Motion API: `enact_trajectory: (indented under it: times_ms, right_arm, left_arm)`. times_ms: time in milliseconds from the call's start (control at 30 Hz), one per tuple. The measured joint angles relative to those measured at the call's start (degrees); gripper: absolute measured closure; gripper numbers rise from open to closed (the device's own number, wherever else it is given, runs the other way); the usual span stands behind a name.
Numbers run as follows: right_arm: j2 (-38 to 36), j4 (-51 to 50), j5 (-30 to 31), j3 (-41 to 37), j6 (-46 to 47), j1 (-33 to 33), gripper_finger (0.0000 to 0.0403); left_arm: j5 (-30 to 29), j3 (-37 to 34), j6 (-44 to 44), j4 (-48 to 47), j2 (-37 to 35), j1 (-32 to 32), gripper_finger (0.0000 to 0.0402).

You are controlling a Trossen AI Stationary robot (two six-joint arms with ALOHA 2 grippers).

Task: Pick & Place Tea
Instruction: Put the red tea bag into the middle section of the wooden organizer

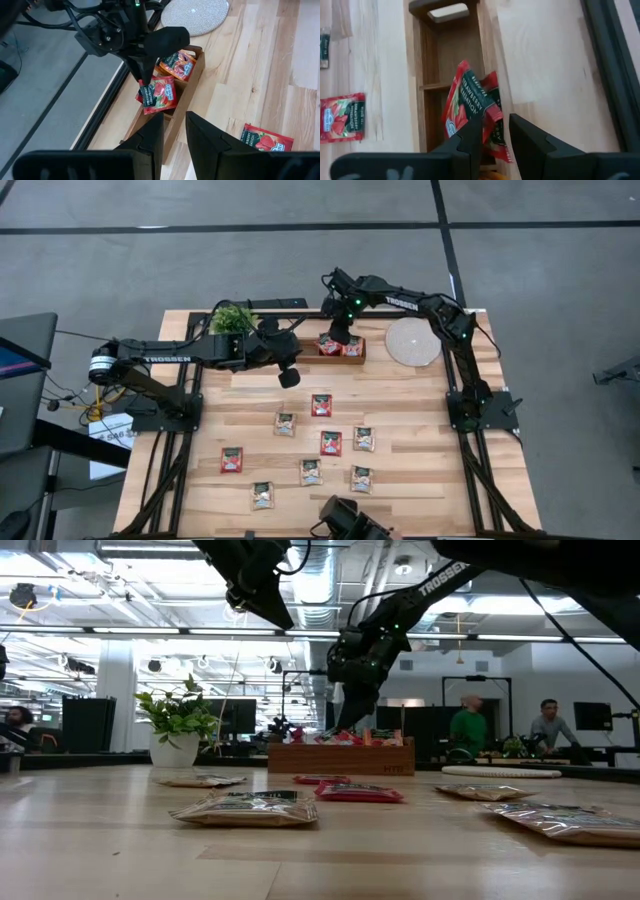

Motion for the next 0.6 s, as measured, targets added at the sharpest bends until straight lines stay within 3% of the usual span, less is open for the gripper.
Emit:
enact_trajectory:
  times_ms: [200, 500, 600]
  right_arm:
    - [0.0, 0.18, 0.2, 0.0, -0.42, 1.15, 0.033]
    - [0.0, 0.45, 0.37, 0.0, -0.85, 1.32, 0.0394]
    - [0.0, 0.43, 0.35, 0.0, -0.76, 1.28, 0.0398]
  left_arm:
    - [0.0, 0.0, -0.03, -0.02, 0.0, 0.0, 0.0328]
    - [0.0, 0.0, -0.15, -0.02, 0.0, 0.0, 0.0328]
    - [0.0, 0.0, -0.33, -0.02, 0.0, 0.0, 0.0328]
